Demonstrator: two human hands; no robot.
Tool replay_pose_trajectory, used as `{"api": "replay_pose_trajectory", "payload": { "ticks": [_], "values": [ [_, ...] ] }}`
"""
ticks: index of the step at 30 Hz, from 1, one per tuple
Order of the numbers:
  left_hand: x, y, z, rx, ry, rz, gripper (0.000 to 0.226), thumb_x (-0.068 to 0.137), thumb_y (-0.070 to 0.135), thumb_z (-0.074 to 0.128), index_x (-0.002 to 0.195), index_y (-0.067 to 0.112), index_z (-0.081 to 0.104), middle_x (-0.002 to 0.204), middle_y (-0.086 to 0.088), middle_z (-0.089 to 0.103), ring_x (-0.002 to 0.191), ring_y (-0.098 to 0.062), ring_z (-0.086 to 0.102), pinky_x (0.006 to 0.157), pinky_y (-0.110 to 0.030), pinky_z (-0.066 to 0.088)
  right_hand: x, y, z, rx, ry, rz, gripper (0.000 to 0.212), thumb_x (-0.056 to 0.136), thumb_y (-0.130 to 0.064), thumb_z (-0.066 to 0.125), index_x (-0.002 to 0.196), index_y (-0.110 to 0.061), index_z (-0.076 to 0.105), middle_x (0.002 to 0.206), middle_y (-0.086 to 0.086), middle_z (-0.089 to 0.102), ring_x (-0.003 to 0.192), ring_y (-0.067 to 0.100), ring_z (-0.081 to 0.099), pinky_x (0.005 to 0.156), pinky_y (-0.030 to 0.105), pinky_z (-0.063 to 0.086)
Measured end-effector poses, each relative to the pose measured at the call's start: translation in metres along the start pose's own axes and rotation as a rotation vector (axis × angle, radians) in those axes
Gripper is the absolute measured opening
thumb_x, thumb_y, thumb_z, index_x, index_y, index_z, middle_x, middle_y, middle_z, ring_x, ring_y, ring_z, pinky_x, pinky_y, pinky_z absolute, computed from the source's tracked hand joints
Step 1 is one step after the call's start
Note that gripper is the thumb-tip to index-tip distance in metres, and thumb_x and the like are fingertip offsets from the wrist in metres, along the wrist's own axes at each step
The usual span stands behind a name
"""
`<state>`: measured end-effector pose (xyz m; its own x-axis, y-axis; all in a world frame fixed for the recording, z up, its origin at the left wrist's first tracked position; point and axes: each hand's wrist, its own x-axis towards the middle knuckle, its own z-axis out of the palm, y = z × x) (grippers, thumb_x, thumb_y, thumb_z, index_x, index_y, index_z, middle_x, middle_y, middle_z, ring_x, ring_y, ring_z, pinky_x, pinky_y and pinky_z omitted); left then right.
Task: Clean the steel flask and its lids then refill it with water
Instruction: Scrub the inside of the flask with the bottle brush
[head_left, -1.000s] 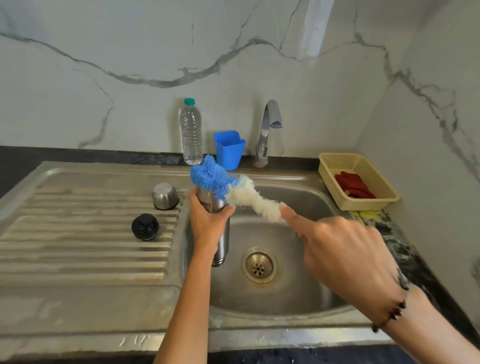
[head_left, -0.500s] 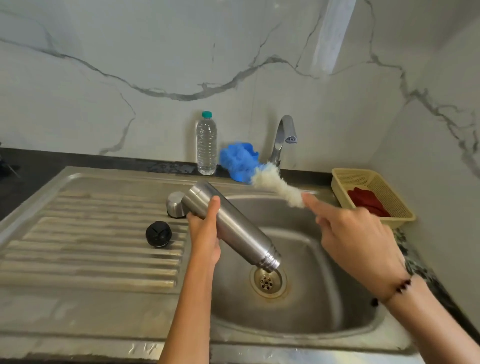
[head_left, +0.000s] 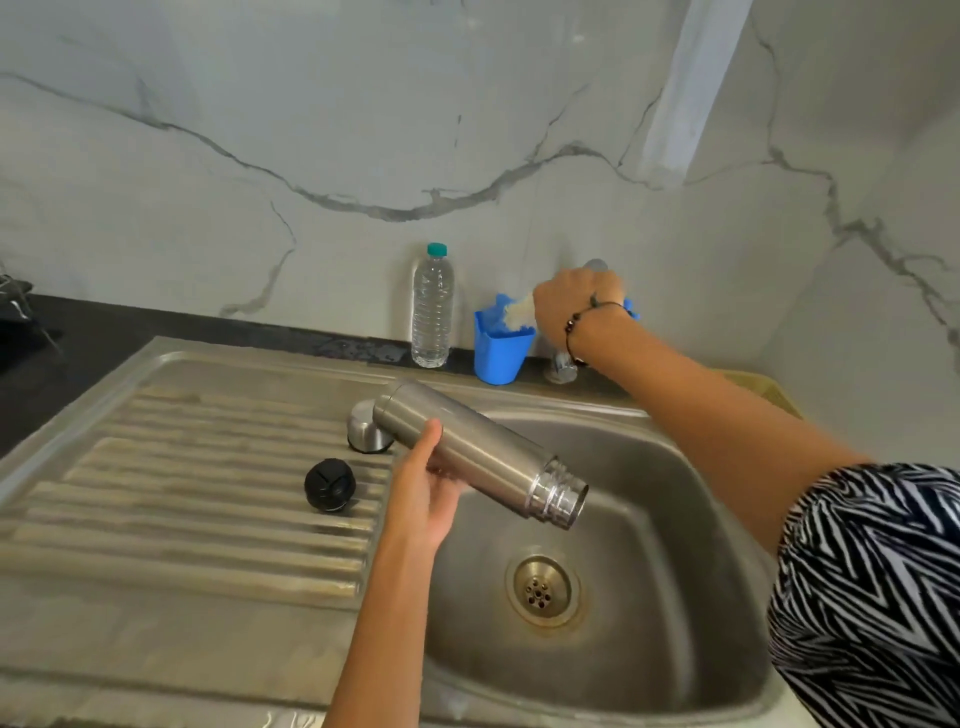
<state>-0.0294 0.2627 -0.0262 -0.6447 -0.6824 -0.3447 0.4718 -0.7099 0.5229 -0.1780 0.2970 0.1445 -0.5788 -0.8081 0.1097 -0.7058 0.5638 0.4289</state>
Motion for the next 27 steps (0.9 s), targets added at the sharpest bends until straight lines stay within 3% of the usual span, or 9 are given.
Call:
{"api": "replay_pose_trajectory", "payload": {
  "ticks": [2,5,7,10,13,15,18,23,27],
  "values": [
    [0.003,-0.001,0.002,0.009,0.056,0.013,0.072,0.074,0.040,0.067,0.135,0.009,0.046,0.119,-0.016,0.065,0.113,-0.028,0.060,0.104,-0.047,0.043,0.010,-0.004,-0.001,-0.020,-0.037,-0.017,0.023,0.094,-0.007,0.041,0.102,-0.009,0.062,0.099,0.005,0.060,0.085,0.022,0.053,0.075,0.031,0.039],
    [0.005,-0.005,0.001,-0.107,0.056,-0.096,0.066,0.083,0.054,0.060,0.130,0.010,0.049,0.116,-0.017,0.066,0.104,-0.032,0.064,0.094,-0.049,0.049,0.019,-0.006,-0.001,-0.043,-0.085,-0.015,0.025,0.094,-0.007,0.040,0.106,-0.009,0.061,0.091,0.005,0.053,0.080,0.023,0.047,0.072,0.031,0.035],
    [0.005,-0.005,-0.002,-0.198,-0.052,-0.168,0.061,0.085,0.044,0.057,0.132,0.006,0.048,0.127,-0.024,0.058,0.105,-0.040,0.062,0.086,-0.050,0.052,0.023,-0.006,0.000,-0.043,-0.105,-0.017,0.027,0.094,-0.007,0.037,0.108,-0.009,0.061,0.095,0.005,0.054,0.081,0.023,0.047,0.072,0.031,0.034],
    [0.008,-0.004,-0.007,-0.174,-0.184,-0.137,0.055,0.077,0.022,0.053,0.128,0.002,0.051,0.120,-0.026,0.058,0.115,-0.047,0.053,0.101,-0.058,0.039,0.028,-0.005,0.000,-0.019,-0.129,-0.024,0.026,0.094,-0.010,0.038,0.109,-0.010,0.060,0.096,0.005,0.054,0.081,0.023,0.047,0.071,0.031,0.033],
    [0.012,-0.006,-0.002,-0.120,-0.198,-0.139,0.055,0.078,0.021,0.064,0.128,0.002,0.051,0.123,-0.024,0.058,0.126,-0.045,0.047,0.109,-0.059,0.031,0.031,-0.003,-0.003,0.012,-0.157,-0.030,0.019,0.092,-0.012,0.039,0.098,-0.010,0.058,0.089,0.006,0.052,0.079,0.024,0.050,0.072,0.032,0.039],
    [0.011,-0.009,0.003,-0.088,-0.151,-0.183,0.058,0.081,0.034,0.066,0.129,0.006,0.051,0.130,-0.025,0.056,0.122,-0.041,0.053,0.102,-0.056,0.042,0.032,0.000,-0.006,0.039,-0.167,-0.023,0.015,0.091,-0.011,0.040,0.091,-0.009,0.055,0.085,0.007,0.053,0.079,0.026,0.051,0.077,0.033,0.045],
    [0.006,-0.014,0.008,-0.100,-0.137,-0.277,0.068,0.079,0.051,0.059,0.131,0.007,0.051,0.119,-0.024,0.063,0.091,-0.034,0.068,0.071,-0.043,0.059,0.027,0.003,-0.007,0.063,-0.130,-0.023,0.016,0.091,-0.007,0.039,0.089,-0.008,0.055,0.078,0.007,0.052,0.079,0.027,0.052,0.073,0.033,0.046],
    [0.006,-0.012,0.005,-0.223,-0.209,-0.241,0.056,0.079,0.033,0.055,0.127,0.004,0.052,0.119,-0.024,0.059,0.104,-0.043,0.060,0.083,-0.052,0.053,0.011,0.005,-0.004,0.063,-0.072,0.005,0.021,0.092,-0.007,0.037,0.094,-0.007,0.058,0.093,0.011,0.056,0.096,0.030,0.056,0.079,0.032,0.040],
    [0.006,-0.013,0.006,-0.128,-0.220,-0.296,0.065,0.080,0.036,0.058,0.135,0.002,0.047,0.109,-0.025,0.064,0.089,-0.037,0.067,0.067,-0.041,0.059,0.000,0.005,-0.008,0.069,-0.029,0.046,0.021,0.092,-0.007,0.037,0.094,-0.010,0.058,0.102,0.011,0.060,0.101,0.028,0.056,0.085,0.033,0.034]
  ]
}}
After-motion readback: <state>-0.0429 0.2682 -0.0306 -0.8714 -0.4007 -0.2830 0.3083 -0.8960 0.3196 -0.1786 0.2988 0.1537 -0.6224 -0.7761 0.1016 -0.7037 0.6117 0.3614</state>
